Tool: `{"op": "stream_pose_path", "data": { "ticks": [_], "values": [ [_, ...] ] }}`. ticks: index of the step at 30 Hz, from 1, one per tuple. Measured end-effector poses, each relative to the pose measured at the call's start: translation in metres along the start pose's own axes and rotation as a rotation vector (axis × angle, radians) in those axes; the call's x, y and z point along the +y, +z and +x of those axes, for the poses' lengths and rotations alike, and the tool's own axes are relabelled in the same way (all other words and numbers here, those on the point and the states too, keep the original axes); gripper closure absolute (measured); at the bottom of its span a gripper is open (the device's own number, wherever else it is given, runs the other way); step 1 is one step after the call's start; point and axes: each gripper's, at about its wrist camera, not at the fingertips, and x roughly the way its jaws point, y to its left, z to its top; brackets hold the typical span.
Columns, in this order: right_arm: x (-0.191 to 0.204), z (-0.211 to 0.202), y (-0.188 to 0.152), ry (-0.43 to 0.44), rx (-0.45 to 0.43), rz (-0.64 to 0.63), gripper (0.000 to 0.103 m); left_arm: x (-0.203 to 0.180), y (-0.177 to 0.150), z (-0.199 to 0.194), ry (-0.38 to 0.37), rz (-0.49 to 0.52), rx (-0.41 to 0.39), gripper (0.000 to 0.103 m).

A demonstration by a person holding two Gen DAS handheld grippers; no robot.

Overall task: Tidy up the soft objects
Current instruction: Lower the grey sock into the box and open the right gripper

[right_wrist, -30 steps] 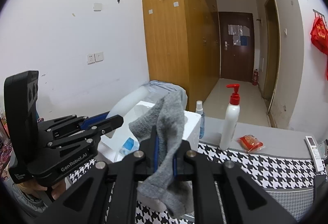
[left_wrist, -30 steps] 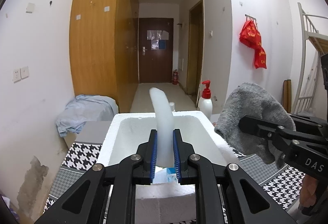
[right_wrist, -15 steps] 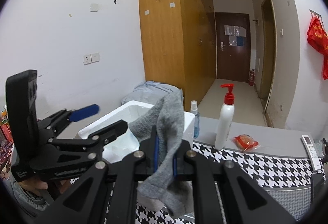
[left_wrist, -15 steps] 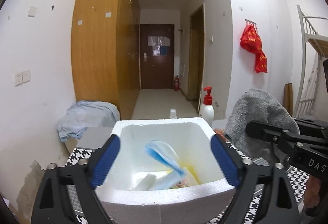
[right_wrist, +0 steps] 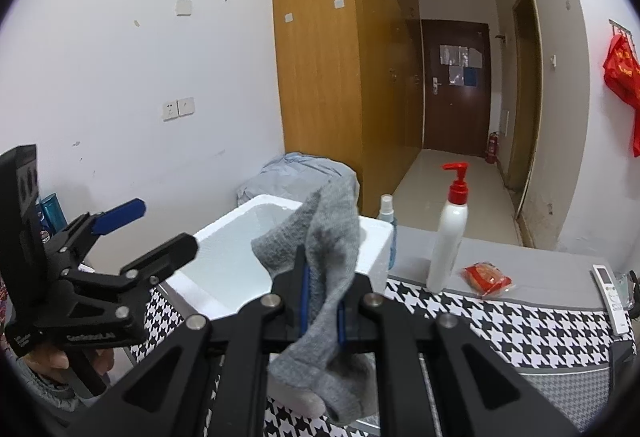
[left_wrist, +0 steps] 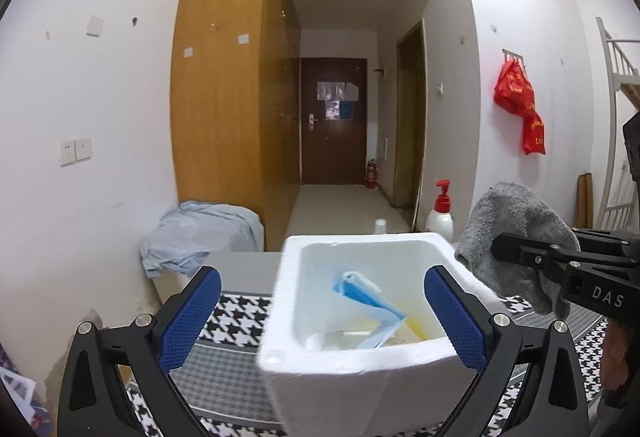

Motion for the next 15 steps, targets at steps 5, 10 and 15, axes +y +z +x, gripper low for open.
{"op": "stream_pose_path", "data": {
  "ticks": [5, 10, 15],
  "values": [
    [0.008, 0.012, 0.002, 0.018, 0.014, -0.009, 0.090, 0.018, -0.003, -0.005, 0.044, -0.015, -0.006, 0.001],
    [0.019, 0.022, 0.004, 0.028, 0.021, -0.023, 0.090, 0.031, -0.006, -0.007, 0.065, -0.025, -0.004, 0.001],
    [0.026, 0.032, 0.007, 0.040, 0.029, -0.023, 0.089, 0.042, -0.009, -0.012, 0.068, -0.041, -0.009, 0.001]
  ]
}}
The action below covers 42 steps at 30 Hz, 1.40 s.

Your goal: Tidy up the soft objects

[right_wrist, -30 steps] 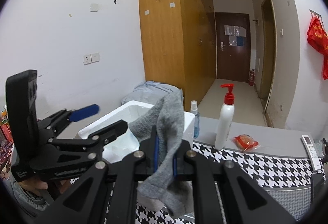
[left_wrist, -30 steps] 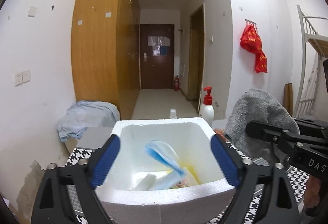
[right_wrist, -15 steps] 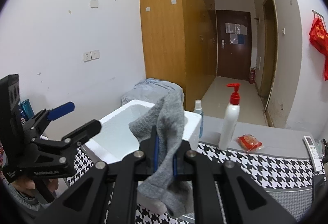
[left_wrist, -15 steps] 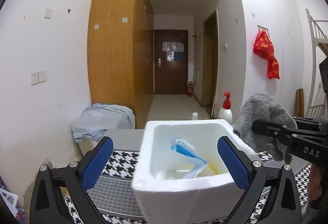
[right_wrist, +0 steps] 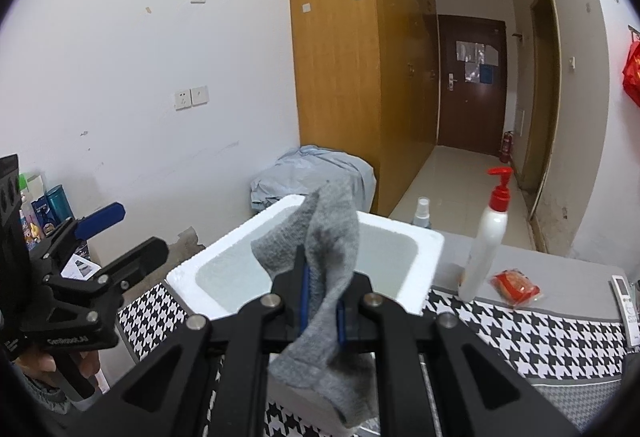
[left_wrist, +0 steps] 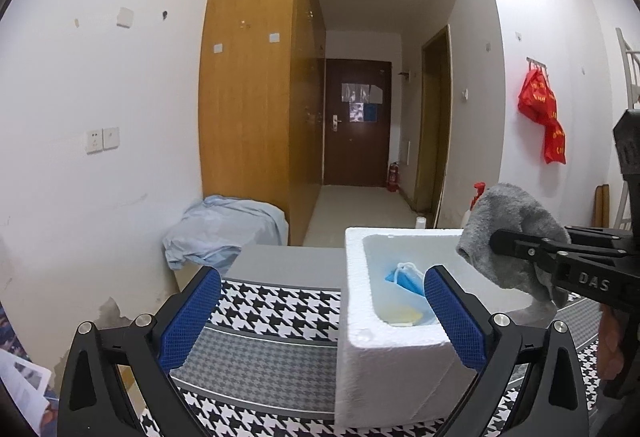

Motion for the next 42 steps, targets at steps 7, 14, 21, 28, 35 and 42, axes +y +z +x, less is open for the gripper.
{"op": "stream_pose_path", "data": {
  "ticks": [7, 14, 21, 28, 35, 42],
  "values": [
    [0.009, 0.012, 0.007, 0.010, 0.009, -0.003, 0.090, 0.006, -0.005, -0.003, 0.004, -0.015, 0.004, 0.001],
    [0.016, 0.023, 0.010, 0.029, 0.025, -0.004, 0.089, 0.014, -0.006, -0.007, 0.002, -0.032, 0.001, 0.001],
    [0.016, 0.040, 0.008, 0.019, 0.076, 0.011, 0.064, 0.020, -0.009, -0.007, -0.006, -0.046, 0.009, 0.001],
    [0.020, 0.038, 0.007, 0.013, 0.079, 0.015, 0.017, 0.024, -0.012, -0.005, -0.017, -0.058, 0.018, 0.001],
    [0.025, 0.029, 0.008, 0.004, 0.066, -0.005, 0.012, 0.022, -0.011, -0.008, -0.014, -0.041, 0.021, 0.001],
    [0.021, 0.005, 0.009, 0.005, 0.023, -0.001, 0.005, 0.012, -0.009, -0.020, -0.012, -0.034, 0.008, 0.001]
  ]
}}
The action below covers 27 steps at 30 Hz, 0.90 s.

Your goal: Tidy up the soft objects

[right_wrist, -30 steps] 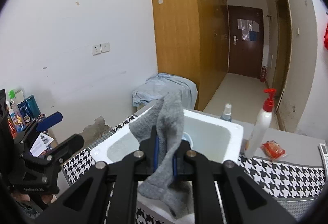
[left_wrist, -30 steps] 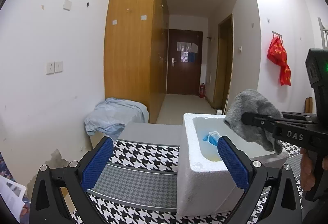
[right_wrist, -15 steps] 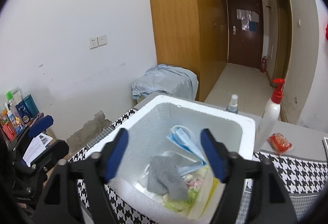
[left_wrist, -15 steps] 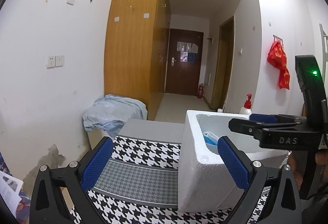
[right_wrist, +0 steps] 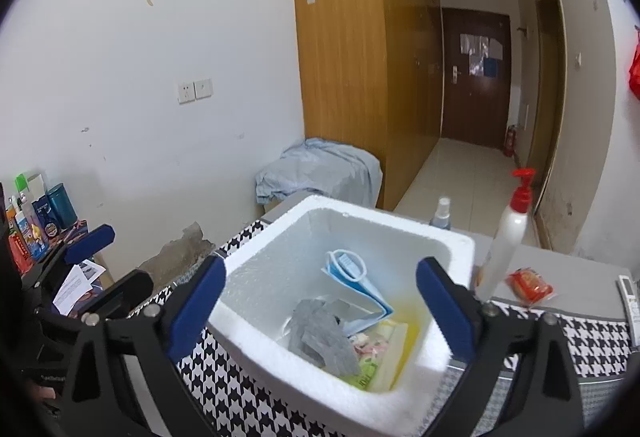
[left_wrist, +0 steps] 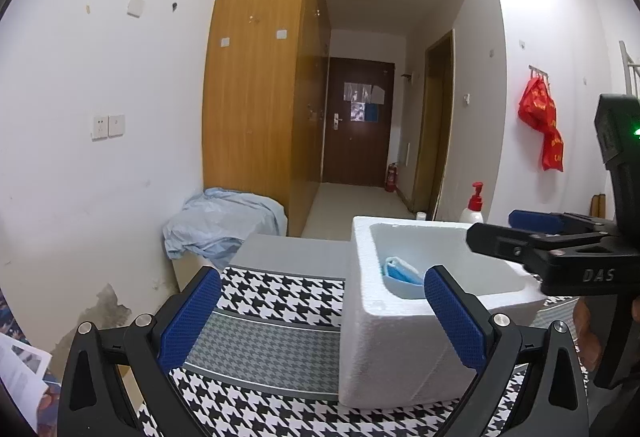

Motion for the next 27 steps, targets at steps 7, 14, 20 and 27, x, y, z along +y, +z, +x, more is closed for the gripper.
{"op": "stream_pose_path", "data": {
  "ticks": [7, 14, 20, 27],
  "values": [
    [-0.014, -0.032, -0.005, -0.026, -0.039, 0.016, 0.004, -0.027, 0.005, -0.014, -0.031, 0.032, -0.022, 0.001],
    [-0.034, -0.063, -0.014, -0.067, -0.068, 0.043, 0.004, -0.055, 0.009, -0.024, -0.072, 0.059, -0.029, 0.001],
    [-0.048, -0.090, -0.023, -0.102, -0.095, 0.061, 0.004, -0.076, 0.012, -0.034, -0.099, 0.069, -0.041, 0.001],
    [-0.068, -0.118, -0.036, -0.138, -0.118, 0.095, 0.000, -0.101, 0.014, -0.043, -0.147, 0.094, -0.050, 0.001]
  ]
}}
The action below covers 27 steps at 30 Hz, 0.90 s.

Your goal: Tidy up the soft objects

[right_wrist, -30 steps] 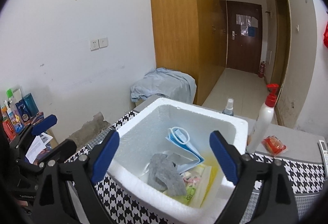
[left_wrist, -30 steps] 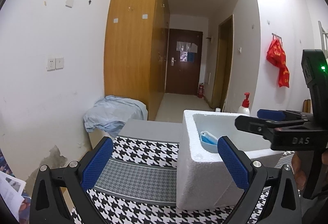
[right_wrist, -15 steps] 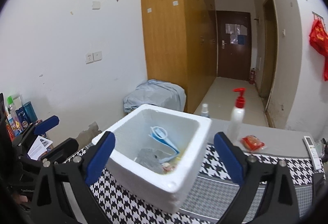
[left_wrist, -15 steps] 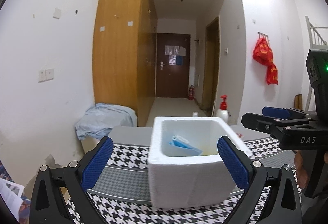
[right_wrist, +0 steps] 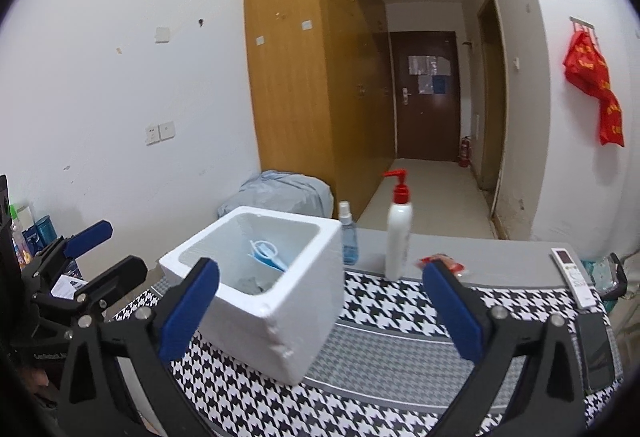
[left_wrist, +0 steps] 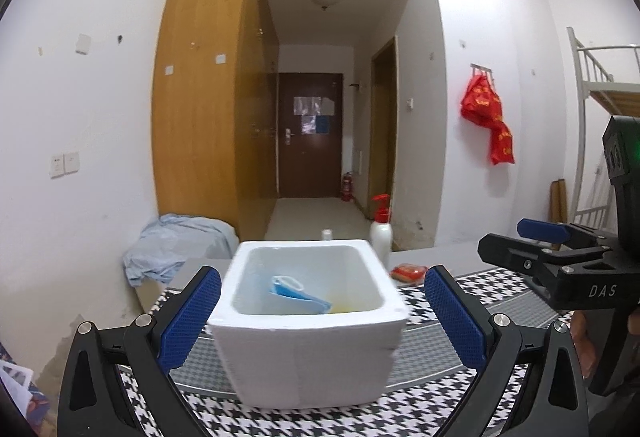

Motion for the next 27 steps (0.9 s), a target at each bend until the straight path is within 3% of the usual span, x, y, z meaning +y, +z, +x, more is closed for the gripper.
{"op": "stream_pose_path", "data": {
  "ticks": [6, 27],
  "values": [
    [-0.007, -0.016, -0.009, -0.039, -0.006, -0.013, 0.000, -0.020, -0.001, -0.005, 0.060, 0.038, -0.010, 0.001],
    [-0.007, -0.059, -0.042, -0.098, -0.034, -0.038, 0.000, -0.032, -0.011, -0.019, 0.070, 0.037, -0.032, 0.001]
  ]
}}
